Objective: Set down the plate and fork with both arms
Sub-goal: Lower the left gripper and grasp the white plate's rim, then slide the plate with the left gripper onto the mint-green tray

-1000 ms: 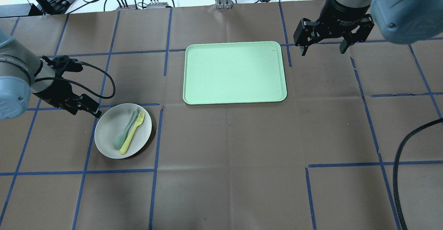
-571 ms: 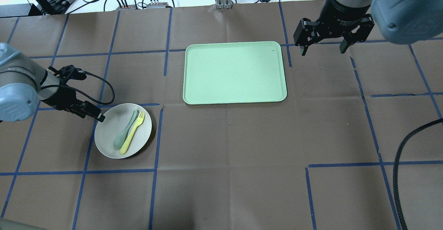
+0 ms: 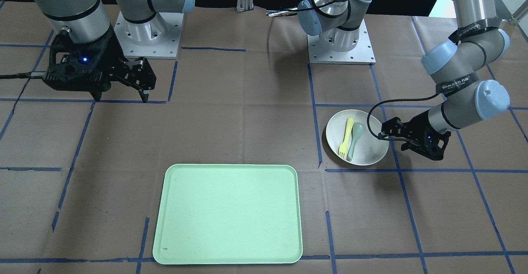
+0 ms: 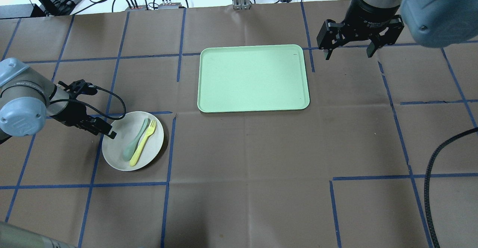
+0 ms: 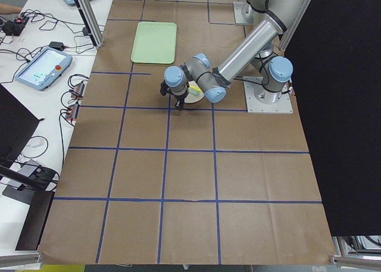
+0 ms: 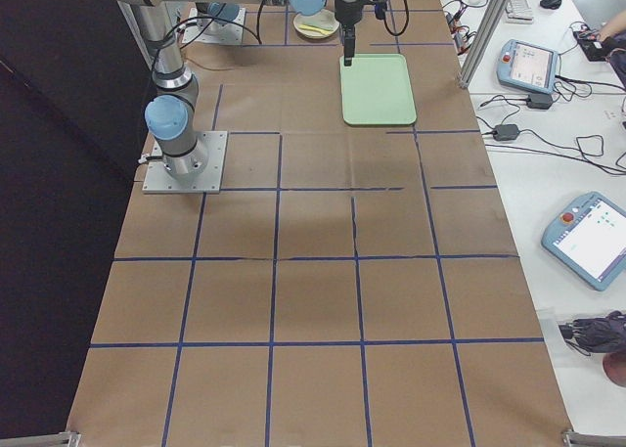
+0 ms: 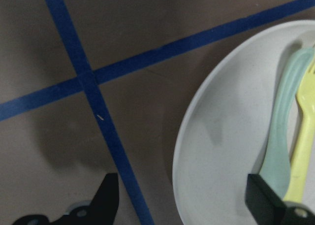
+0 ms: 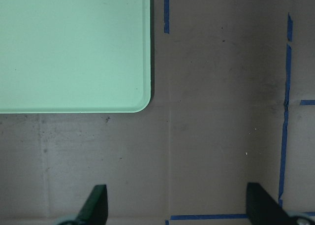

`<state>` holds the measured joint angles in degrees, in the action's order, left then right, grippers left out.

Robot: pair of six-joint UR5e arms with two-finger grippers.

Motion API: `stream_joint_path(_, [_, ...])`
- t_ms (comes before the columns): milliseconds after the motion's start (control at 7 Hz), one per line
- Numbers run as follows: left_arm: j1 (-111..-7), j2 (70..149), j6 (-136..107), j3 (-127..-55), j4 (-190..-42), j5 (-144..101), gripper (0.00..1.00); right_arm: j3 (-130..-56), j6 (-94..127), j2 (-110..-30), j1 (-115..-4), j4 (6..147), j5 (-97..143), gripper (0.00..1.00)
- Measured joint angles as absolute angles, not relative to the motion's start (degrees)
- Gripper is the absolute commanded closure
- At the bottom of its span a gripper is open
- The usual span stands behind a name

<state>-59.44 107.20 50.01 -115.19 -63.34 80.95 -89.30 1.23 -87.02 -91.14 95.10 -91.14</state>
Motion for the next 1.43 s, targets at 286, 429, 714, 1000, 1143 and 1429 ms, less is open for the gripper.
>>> stream_joint_path(286, [-59.42, 107.22, 49.80, -115.53, -63.21, 80.95, 0.98, -89.30, 1.23, -87.02, -91.14, 95.10, -91.14, 0.00])
stream_joint_path(429, [-59.42, 107.26, 49.74, -115.55, -63.20, 80.95, 1.00, -89.30, 1.23, -87.02, -91.14, 95.10, -91.14, 0.00])
stream_joint_path(714, [-59.41, 107.22, 49.59, -115.56, -63.19, 80.93, 1.00, -89.30, 1.23, -87.01, -91.14, 95.04, -91.14, 0.00])
stream_joint_path(1000, [-59.52, 106.69, 48.81, -115.50, -63.37, 80.47, 1.00, -89.30, 1.23, -87.01, -91.14, 95.02, -91.14, 0.00])
stream_joint_path(1143, [-59.79, 106.25, 46.98, -115.41, -63.68, 79.43, 1.00, -89.30, 1.23, -87.01, -91.14, 95.01, -91.14, 0.00])
stream_joint_path(1429, [-61.24, 105.88, 40.03, -115.05, -63.92, 76.98, 1.00, -89.30, 1.23, -87.01, -91.14, 94.95, -91.16, 0.00])
